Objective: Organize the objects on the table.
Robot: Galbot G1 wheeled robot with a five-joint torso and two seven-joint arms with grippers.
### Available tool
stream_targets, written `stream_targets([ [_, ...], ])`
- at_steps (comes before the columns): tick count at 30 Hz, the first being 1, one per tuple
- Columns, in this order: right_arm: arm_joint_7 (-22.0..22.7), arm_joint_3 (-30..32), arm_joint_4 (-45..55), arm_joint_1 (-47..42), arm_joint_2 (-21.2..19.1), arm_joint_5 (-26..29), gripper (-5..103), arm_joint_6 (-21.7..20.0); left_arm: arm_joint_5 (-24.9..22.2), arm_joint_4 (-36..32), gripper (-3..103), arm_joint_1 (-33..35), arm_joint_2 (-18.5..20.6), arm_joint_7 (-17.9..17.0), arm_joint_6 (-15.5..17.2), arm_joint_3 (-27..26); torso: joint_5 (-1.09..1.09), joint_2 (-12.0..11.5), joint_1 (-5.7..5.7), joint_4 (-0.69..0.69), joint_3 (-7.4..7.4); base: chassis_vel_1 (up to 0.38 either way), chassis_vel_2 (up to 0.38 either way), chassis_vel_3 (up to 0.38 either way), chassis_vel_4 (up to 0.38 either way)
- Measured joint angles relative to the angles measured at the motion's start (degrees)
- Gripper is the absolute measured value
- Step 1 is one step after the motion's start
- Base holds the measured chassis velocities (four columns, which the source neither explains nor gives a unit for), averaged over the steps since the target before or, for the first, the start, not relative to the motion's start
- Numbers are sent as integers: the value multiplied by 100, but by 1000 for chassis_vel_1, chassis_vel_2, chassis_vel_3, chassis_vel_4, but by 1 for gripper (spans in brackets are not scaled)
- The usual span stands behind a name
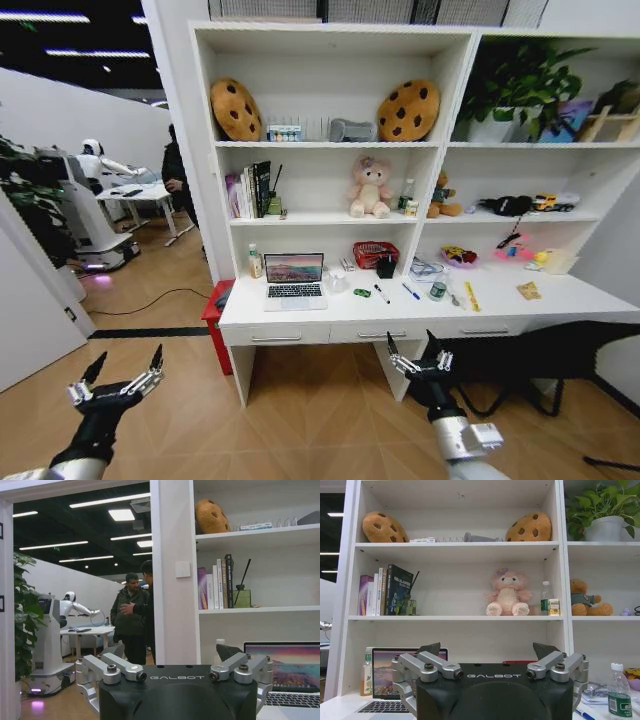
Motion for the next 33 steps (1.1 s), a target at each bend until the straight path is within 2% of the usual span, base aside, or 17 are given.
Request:
stream_targets([
  [6, 1, -10, -3, 1, 50, 1, 100, -76, 0, 43, 102, -17, -27, -26, -31, -30, 0, 0, 0, 0, 0, 0, 0, 0, 0],
  [14, -9, 5, -2, -23, 59, 62, 100, -177, 22, 72, 98, -28, -79, -20, -47, 21, 0, 0, 0, 0, 0, 0, 0, 0, 0],
  [33, -104, 3, -66, -43, 148, 62, 100, -85, 209, 76, 97, 42, -96, 100, -171, 127, 0, 0, -3, 0, 0, 0, 0, 0, 0],
])
